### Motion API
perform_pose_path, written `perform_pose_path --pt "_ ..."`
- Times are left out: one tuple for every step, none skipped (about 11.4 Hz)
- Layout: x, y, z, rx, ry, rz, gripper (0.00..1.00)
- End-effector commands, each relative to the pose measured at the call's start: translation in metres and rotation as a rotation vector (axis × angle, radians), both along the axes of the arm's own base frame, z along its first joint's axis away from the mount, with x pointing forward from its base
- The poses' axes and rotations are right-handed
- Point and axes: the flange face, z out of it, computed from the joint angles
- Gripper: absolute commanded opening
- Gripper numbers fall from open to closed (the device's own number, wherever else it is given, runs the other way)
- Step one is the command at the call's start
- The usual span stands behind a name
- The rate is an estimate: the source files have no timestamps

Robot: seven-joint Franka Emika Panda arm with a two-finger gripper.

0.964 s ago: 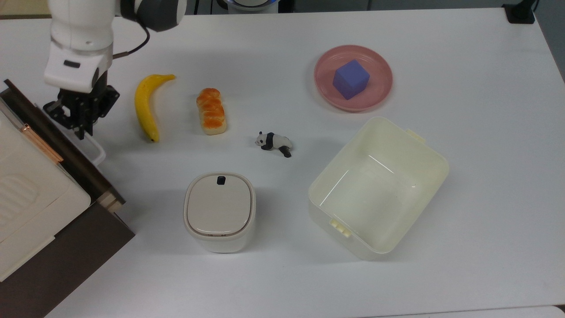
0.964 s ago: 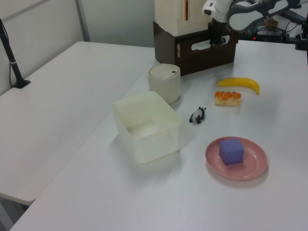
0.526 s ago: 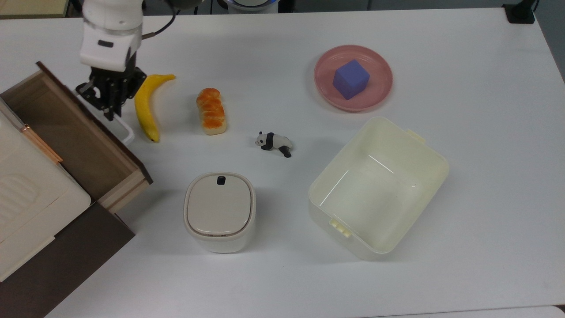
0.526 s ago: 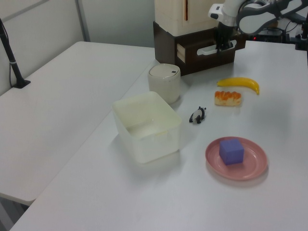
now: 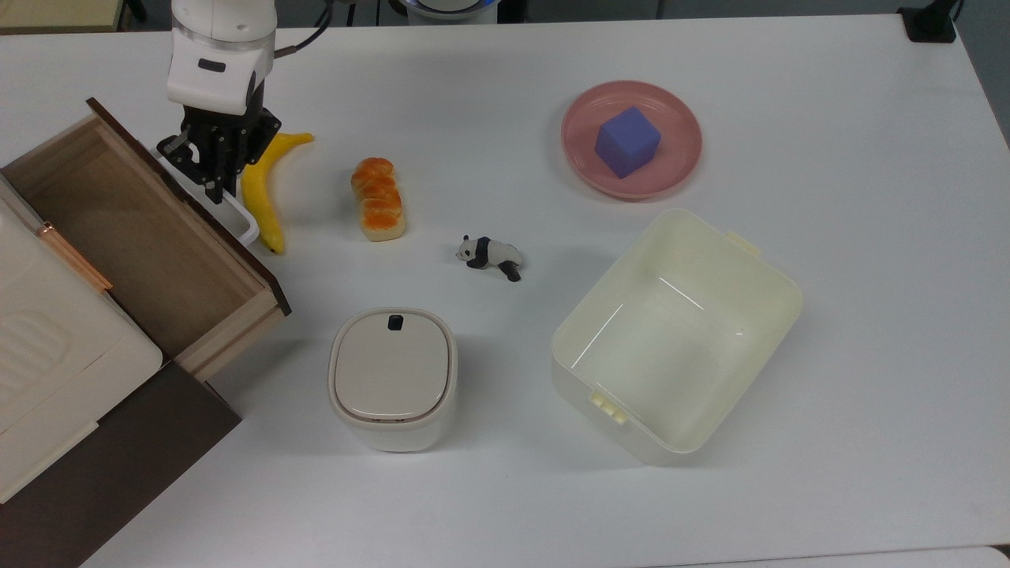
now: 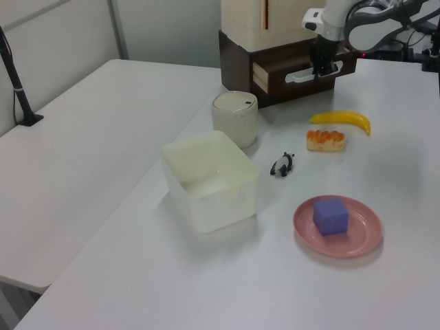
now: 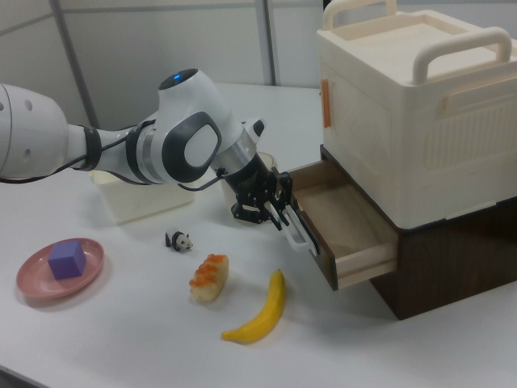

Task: Slide open the drawer
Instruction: 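Pull the drawer handle outward away from the wooden unit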

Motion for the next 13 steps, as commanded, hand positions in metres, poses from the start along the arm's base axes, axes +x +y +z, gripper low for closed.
perform_pose_path --pt "-0.009 0.008 0.010 -0.014 -0.023 -0.003 0.26" --pt "-0.008 0.007 0.011 -0.014 -0.023 -0.004 0.28" --pt "-0.008 0.007 0.011 -0.015 -0.021 -0.003 0.32" --pt "-0.008 0.007 0.012 -0.015 -0.023 -0.005 0.49" --pt "-0.008 0.006 0.012 -0.015 -0.023 -0.007 0.53" --pt "-0.008 0.007 0.015 -0.016 -0.021 -0.007 0.55" --pt "-0.007 0.007 0.018 -0.018 -0.018 -0.008 0.61" --pt "-0.006 0.007 0.020 -0.019 -0.023 -0.010 0.61" --pt "-0.006 0.007 0.021 -0.018 -0.022 -0.012 0.62" --pt "-0.007 0.008 0.022 -0.016 -0.019 -0.020 0.63" --pt "-0.008 0.008 0.023 -0.016 -0.018 -0.021 0.63" --pt "-0.006 0.013 0.025 -0.016 -0.021 -0.014 0.63" --pt "-0.006 0.015 0.024 -0.013 -0.020 -0.016 0.63"
